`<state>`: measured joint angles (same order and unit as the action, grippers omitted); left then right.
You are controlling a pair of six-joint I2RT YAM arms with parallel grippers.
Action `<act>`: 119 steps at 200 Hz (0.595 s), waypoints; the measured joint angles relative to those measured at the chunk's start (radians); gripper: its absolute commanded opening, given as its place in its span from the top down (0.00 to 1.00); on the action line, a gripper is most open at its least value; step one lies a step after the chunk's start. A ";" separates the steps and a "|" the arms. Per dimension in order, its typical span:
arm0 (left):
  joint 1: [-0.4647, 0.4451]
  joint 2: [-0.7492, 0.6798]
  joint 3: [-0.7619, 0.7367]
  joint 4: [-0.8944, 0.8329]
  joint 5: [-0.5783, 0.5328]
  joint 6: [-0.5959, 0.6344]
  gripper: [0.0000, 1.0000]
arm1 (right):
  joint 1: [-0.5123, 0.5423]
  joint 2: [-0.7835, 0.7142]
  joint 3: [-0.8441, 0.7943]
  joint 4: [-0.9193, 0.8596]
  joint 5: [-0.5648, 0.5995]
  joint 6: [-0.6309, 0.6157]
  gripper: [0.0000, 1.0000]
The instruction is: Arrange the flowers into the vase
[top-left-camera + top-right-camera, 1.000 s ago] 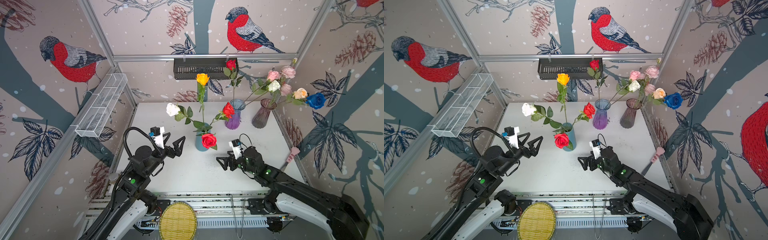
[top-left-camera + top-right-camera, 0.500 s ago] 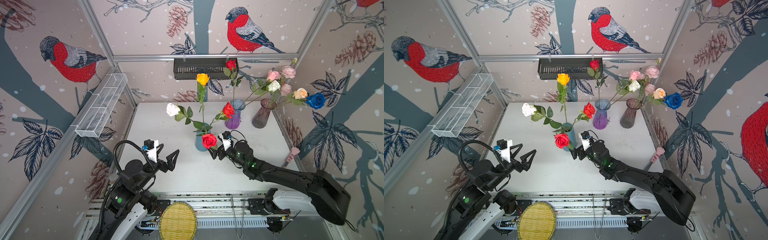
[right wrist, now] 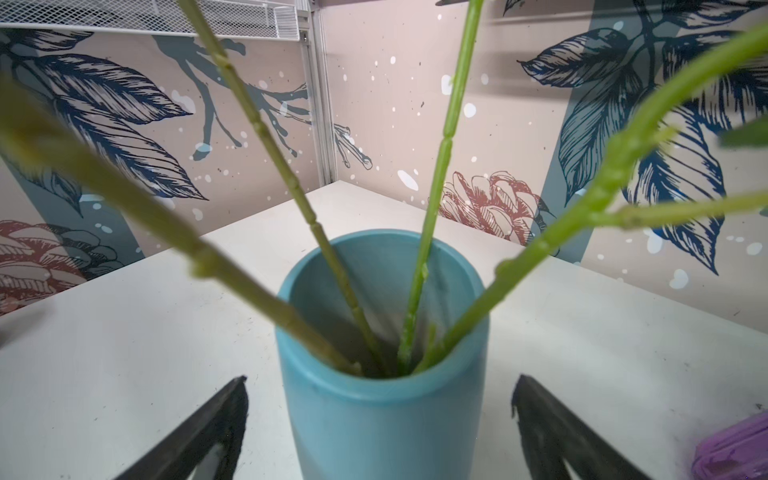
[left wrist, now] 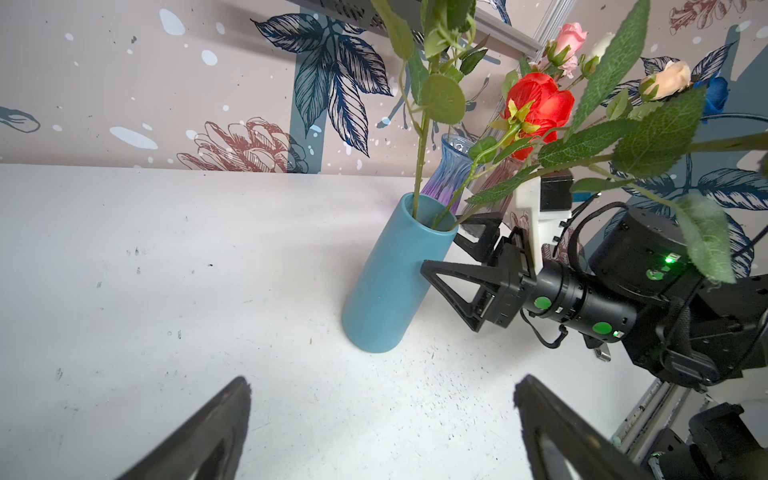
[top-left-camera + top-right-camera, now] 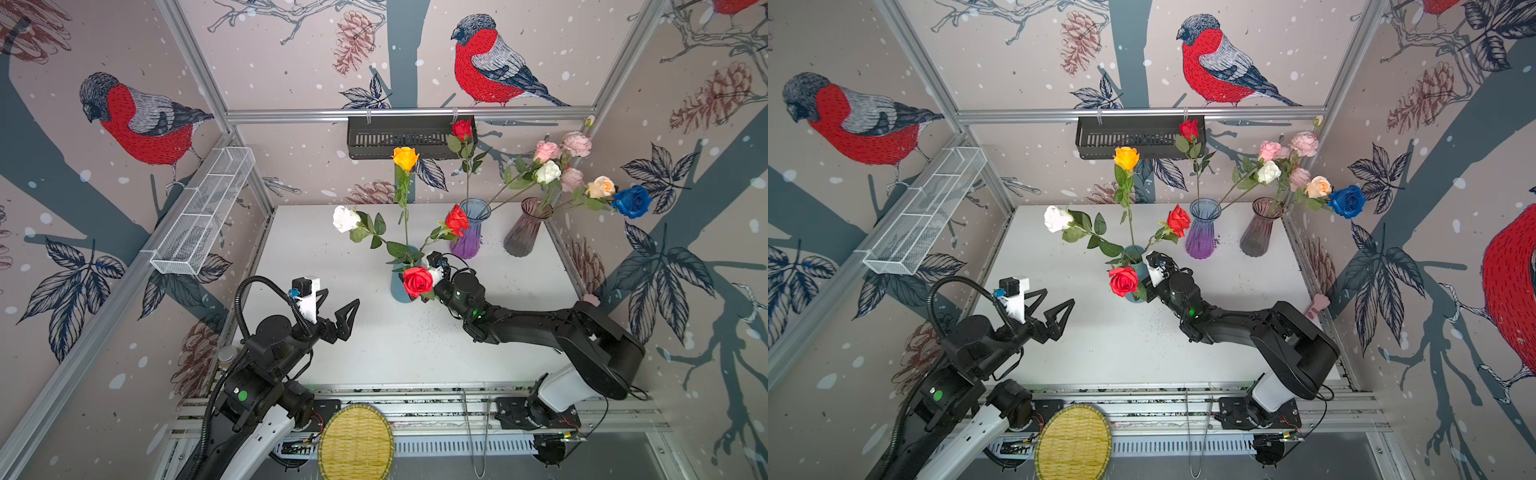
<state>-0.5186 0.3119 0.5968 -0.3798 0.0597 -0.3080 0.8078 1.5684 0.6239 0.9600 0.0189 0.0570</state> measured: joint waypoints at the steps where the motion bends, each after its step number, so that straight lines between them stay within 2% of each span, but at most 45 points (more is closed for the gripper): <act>1: 0.000 0.000 0.000 0.000 -0.001 0.000 0.02 | 0.000 0.003 0.002 0.003 0.001 0.000 0.01; 54: 0.000 0.014 0.000 -0.006 -0.006 0.000 0.02 | -0.007 0.096 0.061 0.089 0.005 0.019 0.01; 119: 0.002 0.019 0.000 -0.006 -0.006 0.000 0.02 | -0.016 0.178 0.071 0.202 -0.043 0.023 0.01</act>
<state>-0.5163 0.3313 0.5968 -0.3859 0.0536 -0.3077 0.7921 1.7466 0.6952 1.1618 -0.0246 0.0803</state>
